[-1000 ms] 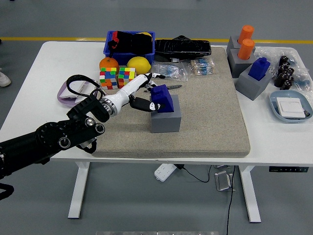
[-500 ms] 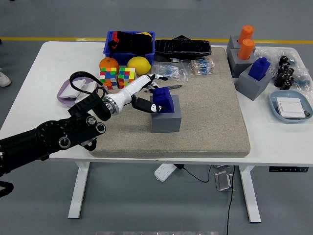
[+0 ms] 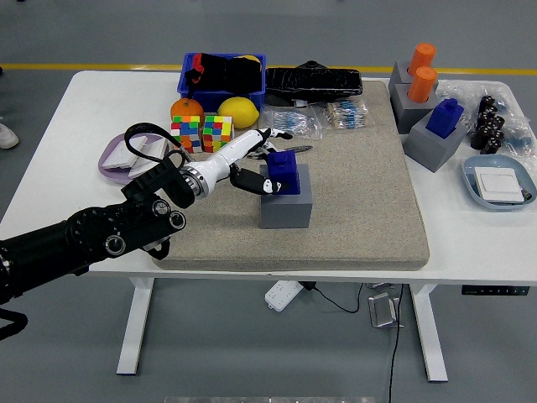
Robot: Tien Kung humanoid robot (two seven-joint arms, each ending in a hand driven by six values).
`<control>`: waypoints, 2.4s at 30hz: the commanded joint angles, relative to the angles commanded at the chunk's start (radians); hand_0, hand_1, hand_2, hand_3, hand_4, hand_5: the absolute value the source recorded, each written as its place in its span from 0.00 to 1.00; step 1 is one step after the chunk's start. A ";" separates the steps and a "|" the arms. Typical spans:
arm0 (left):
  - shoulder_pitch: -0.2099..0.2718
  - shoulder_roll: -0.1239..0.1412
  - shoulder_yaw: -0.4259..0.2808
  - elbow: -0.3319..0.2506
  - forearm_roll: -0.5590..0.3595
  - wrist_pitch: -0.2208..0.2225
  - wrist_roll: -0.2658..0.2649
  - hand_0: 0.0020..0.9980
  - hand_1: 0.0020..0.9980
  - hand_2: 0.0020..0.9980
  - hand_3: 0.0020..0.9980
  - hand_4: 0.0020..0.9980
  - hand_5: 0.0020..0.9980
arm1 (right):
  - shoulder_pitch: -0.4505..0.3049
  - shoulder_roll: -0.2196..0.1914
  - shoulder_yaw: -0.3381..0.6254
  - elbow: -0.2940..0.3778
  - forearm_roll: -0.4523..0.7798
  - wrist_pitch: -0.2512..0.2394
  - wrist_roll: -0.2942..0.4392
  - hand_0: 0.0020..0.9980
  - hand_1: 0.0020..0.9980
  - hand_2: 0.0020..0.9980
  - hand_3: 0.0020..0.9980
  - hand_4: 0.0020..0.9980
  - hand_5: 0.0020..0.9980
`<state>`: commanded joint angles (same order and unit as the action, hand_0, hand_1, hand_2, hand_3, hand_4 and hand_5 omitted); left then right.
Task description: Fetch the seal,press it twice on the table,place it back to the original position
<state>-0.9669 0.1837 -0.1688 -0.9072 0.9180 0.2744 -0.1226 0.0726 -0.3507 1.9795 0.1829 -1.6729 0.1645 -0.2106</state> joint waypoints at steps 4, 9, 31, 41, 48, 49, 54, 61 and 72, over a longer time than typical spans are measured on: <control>0.000 -0.001 -0.001 0.006 -0.009 -0.005 -0.003 0.88 0.65 0.58 0.88 0.75 0.00 | 0.001 0.000 0.000 0.000 0.000 0.000 0.000 0.87 0.74 0.72 0.74 0.84 0.51; -0.001 -0.002 0.000 0.013 -0.019 -0.010 -0.005 0.90 0.80 0.75 0.88 0.83 0.00 | 0.002 0.000 -0.003 0.001 0.005 0.000 0.000 0.87 0.74 0.72 0.74 0.84 0.51; 0.011 0.009 -0.013 0.029 -0.056 -0.097 0.005 0.95 0.95 0.92 0.97 1.00 0.19 | 0.000 0.001 -0.006 -0.001 0.001 0.001 0.001 0.87 0.74 0.72 0.74 0.84 0.51; 0.026 0.016 -0.038 0.054 -0.128 -0.137 -0.008 0.98 1.00 1.00 1.00 1.00 0.58 | 0.000 0.001 -0.015 -0.001 0.005 0.001 0.001 0.87 0.74 0.72 0.74 0.84 0.51; 0.041 0.028 -0.063 0.068 -0.196 -0.175 -0.014 0.98 1.00 1.00 1.00 1.00 0.75 | -0.004 0.001 -0.017 -0.001 0.006 0.001 0.001 0.87 0.74 0.72 0.74 0.84 0.51; 0.044 0.031 -0.068 0.074 -0.211 -0.178 -0.026 0.98 1.00 1.00 1.00 1.00 0.75 | -0.004 0.001 -0.016 -0.001 0.005 0.001 0.001 0.87 0.74 0.72 0.74 0.84 0.51; 0.056 0.043 -0.103 0.108 -0.279 -0.171 -0.085 0.99 1.00 1.00 1.00 1.00 0.88 | -0.007 0.003 -0.007 -0.002 0.000 0.001 0.001 0.87 0.74 0.72 0.74 0.84 0.51; 0.074 0.068 -0.170 0.149 -0.292 -0.107 -0.114 0.98 1.00 1.00 1.00 1.00 0.85 | -0.008 0.007 0.000 -0.002 0.000 0.001 0.001 0.87 0.74 0.72 0.74 0.84 0.51; 0.140 0.122 -0.342 0.212 -0.228 -0.100 -0.096 0.98 0.99 0.98 1.00 0.95 0.66 | -0.009 0.010 0.013 -0.002 -0.009 0.001 0.000 0.87 0.74 0.72 0.74 0.84 0.51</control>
<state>-0.8269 0.3059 -0.5104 -0.6954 0.6897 0.1744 -0.2181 0.0634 -0.3405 1.9929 0.1805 -1.6824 0.1650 -0.2105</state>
